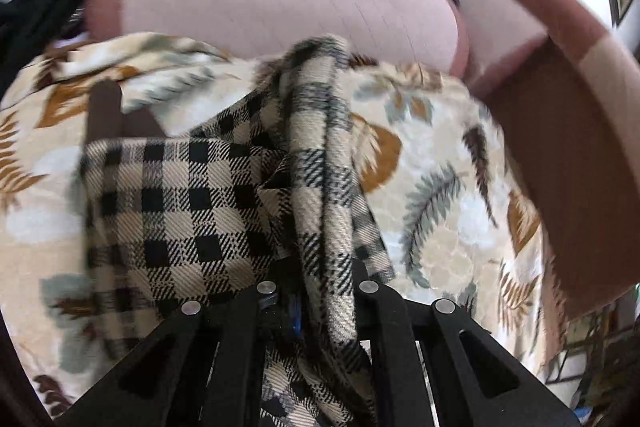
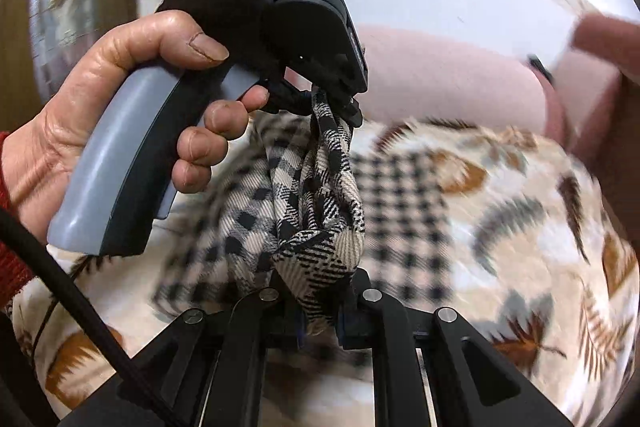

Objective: Fold large clothes
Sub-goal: 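Grasp the shirt edge with the right gripper while the left gripper grasps beside it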

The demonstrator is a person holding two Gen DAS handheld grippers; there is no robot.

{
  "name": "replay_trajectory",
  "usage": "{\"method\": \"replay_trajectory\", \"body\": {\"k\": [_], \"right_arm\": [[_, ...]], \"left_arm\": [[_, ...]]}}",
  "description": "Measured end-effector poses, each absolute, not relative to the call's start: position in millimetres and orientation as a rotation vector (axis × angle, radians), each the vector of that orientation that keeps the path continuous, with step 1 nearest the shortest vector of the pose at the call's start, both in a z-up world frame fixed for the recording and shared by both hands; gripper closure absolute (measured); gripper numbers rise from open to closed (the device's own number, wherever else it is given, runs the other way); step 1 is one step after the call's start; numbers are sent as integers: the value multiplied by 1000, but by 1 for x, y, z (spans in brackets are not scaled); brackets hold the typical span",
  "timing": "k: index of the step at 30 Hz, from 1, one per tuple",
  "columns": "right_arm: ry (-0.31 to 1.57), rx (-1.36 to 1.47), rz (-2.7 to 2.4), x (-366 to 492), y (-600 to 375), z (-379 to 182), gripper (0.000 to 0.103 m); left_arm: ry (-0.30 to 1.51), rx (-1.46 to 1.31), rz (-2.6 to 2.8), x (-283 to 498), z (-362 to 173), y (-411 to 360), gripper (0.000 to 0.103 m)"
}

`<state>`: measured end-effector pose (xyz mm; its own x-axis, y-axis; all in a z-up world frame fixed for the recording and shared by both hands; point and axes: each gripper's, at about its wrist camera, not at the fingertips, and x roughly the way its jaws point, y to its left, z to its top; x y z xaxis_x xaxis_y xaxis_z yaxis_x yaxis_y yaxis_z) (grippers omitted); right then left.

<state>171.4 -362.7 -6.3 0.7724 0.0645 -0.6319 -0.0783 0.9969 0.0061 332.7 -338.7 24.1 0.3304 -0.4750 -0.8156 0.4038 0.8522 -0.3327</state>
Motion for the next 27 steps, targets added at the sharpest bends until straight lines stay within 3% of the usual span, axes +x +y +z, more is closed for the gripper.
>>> {"method": "replay_trajectory", "body": {"k": [4,8,9,11,13,19,24,27], "right_arm": [[751,127,49,177,-402,-21,92],[812,241,59,177,-420,-31,90],[817,257,58,178,-423,-34,83],[829,290,46,177,-429,-36,66],[837,323,42,176,-435,-37,61],[749,438,4,165,-466,-18,57],[668,471,102,185,-471,-2,57],[726,481,196,220,-462,-7,57]], "left_arm": [[1115,-25,-537,334,0,-371,93],[1136,-61,-554,335,-6,-375,82],[1138,-86,-572,335,-2,-370,79],[1125,-158,-608,332,11,-359,61],[1092,-204,-613,328,28,-345,50],[987,-198,-547,301,71,-287,43],[965,-85,-405,250,38,-245,43],[1014,-118,-394,232,11,-229,43]]}}
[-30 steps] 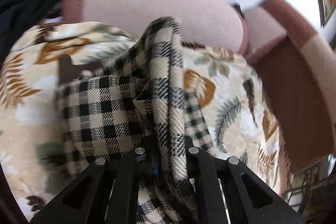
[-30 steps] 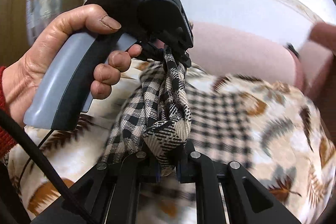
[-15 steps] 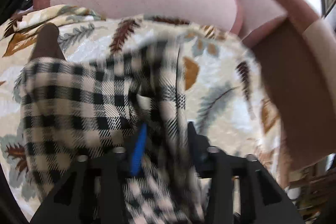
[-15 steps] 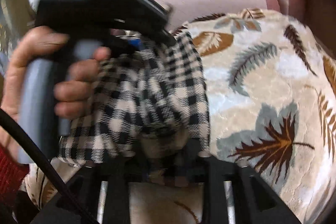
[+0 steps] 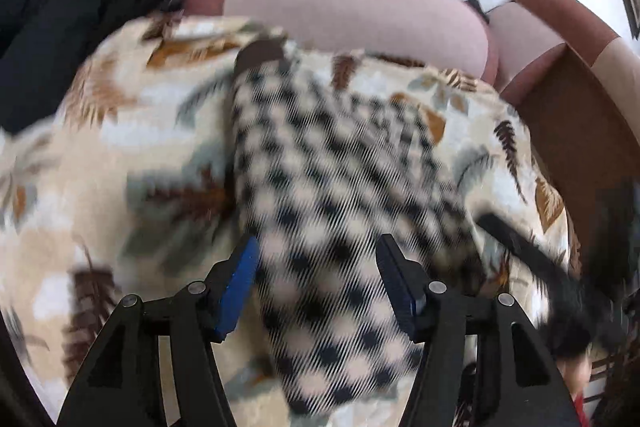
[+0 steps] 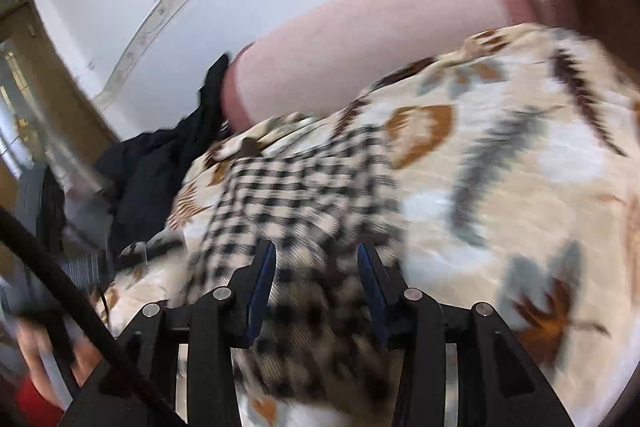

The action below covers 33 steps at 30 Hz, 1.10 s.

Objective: Fold large clothes
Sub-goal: 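Grasp the shirt edge with the right gripper while the left gripper grasps beside it, then fold the held shirt end over the rest with both grippers, release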

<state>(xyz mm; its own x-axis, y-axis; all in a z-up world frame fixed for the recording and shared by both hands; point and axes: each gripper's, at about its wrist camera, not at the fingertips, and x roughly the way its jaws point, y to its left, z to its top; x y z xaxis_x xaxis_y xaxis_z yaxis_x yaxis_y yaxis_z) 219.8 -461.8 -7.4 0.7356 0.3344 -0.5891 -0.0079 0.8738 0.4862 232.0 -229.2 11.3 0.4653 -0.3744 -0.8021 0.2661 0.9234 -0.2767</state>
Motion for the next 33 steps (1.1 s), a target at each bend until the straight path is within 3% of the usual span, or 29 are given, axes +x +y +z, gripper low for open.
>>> {"method": "replay_trajectory", "body": {"k": [5,7,8,16,28,33], "right_arm": [[831,573,189,268,-468,-53,56],[825,628,256,275,-470,-58,73],[834,639,288,278,-469,-58,92],[773,563,155,264,-490,-28,97],[877,448,41,276,-487,-63,98],[807,450,3,256,-497,-31,80]], "left_arm": [[995,-51,-355,216,-5,-226,43],[975,-1,-345,213,-7,-231,43],[971,12,-343,213,-8,-235,43],[975,29,-380,215,-17,-256,41],[989,96,-367,208,-36,-274,33],[918,18,-365,188,2,-243,33]]}}
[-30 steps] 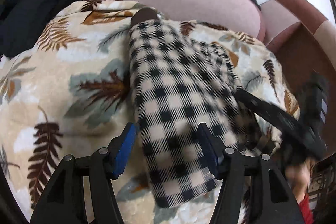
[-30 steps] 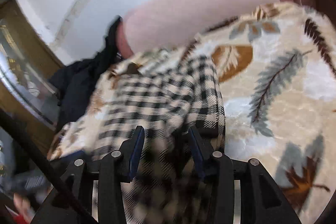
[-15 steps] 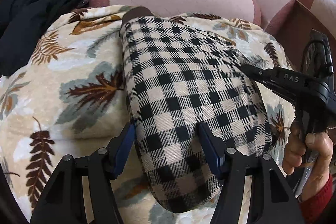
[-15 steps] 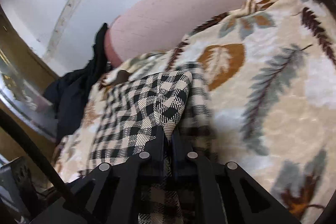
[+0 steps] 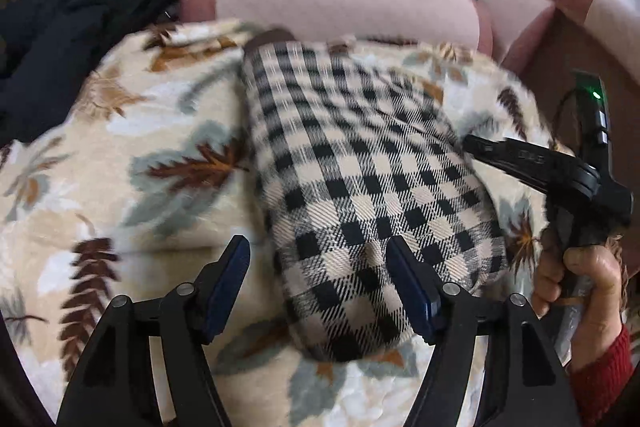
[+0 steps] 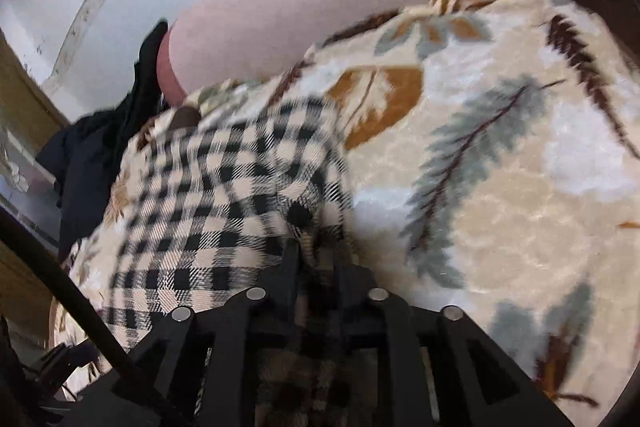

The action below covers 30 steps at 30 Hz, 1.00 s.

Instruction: Fold large clothes

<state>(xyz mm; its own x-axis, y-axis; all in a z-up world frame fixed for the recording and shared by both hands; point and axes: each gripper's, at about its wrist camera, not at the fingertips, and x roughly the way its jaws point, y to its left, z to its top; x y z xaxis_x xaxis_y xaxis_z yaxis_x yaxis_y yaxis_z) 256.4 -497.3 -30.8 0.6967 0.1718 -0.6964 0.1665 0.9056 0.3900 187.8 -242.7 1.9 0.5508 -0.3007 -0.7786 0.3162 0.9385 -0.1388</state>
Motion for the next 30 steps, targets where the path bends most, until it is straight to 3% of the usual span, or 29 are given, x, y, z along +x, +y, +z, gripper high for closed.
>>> {"method": "replay_trajectory", "body": {"k": [3,6,11,14,23,27,30], "right_arm": [[741,470,63,236,-493,-4,80],[794,480,179,225,-472,0,80],[991,349,132,218,-442,-34,80],[1045,320,86,218,-445,-57,87],[897,297,106,202,-446,-34,87],[758,250,129,198,-435,-10,79],[827,244,121,214,-428,-23,74]], "left_arm": [[926,8,-328,188,2,-231,33],[985,-14,-299,194,-15,-228,34],[1011,84,-266,191,-38,-244,33],[1042,151,-260,194,-50,-257,33],[974,88,-261,176,-17,-221,34],[924,69,-218,153,-11,-203,34],[931,32,-179,144,-13,-196,34]]}}
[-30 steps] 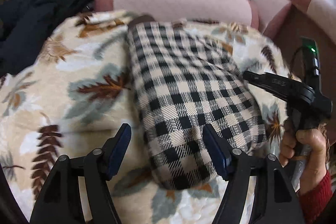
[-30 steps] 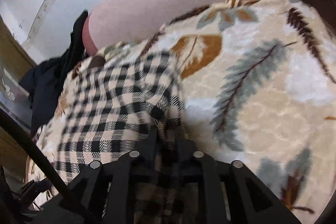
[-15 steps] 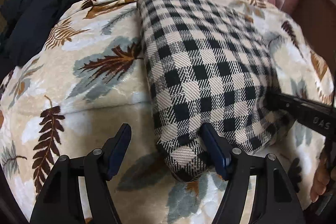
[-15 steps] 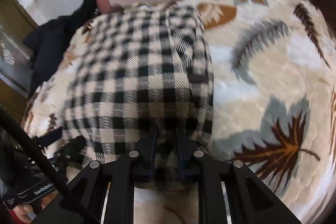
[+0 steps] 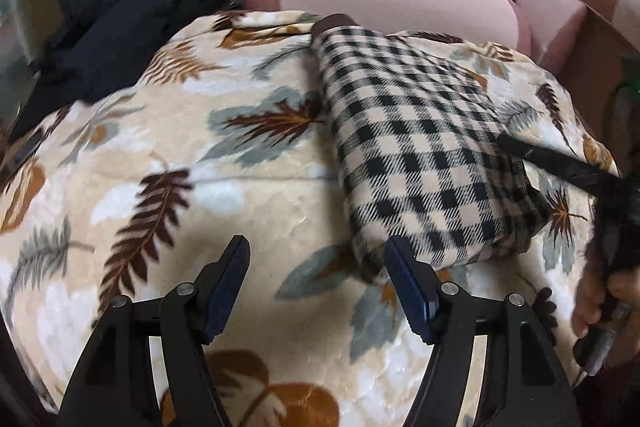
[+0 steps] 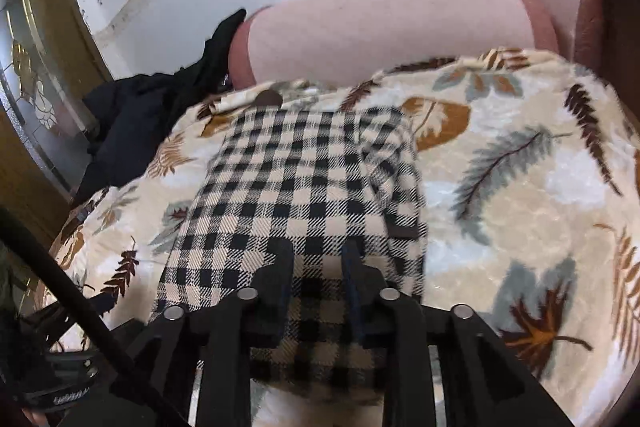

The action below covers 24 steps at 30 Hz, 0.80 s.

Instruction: Fold large clothes

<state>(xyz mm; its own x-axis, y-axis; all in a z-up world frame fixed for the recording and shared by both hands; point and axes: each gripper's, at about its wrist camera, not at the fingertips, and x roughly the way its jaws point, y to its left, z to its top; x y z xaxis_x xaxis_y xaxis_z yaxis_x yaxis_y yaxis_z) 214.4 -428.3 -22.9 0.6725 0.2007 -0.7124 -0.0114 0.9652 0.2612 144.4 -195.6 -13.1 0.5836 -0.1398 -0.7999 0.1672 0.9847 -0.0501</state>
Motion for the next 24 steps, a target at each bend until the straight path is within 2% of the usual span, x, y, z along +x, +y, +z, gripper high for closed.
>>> {"method": "replay_trajectory", "body": {"k": [1,2,3,9,12,16,24], "right_arm": [[893,219,98,223,-425,-35,72],[937,210,92,228,-423,-43,66],[932,220,91,228,-424,-46,66],[734,201,172,221,-401,3,66],[747,235,284,244,-379,5,70],[919,239,336,274,-360,-44,70],[805,309,247,247,-403,-14,72]], "left_arm": [[936,27,-173,144,-15,-194,34],[945,28,-164,143,-16,-194,34],[952,32,-157,143,-18,-193,34],[963,22,-124,143,-23,-188,34],[974,53,-106,143,-26,-189,34],[968,85,-93,144,-24,-190,34],[919,89,-98,151,-10,-200,34]]}}
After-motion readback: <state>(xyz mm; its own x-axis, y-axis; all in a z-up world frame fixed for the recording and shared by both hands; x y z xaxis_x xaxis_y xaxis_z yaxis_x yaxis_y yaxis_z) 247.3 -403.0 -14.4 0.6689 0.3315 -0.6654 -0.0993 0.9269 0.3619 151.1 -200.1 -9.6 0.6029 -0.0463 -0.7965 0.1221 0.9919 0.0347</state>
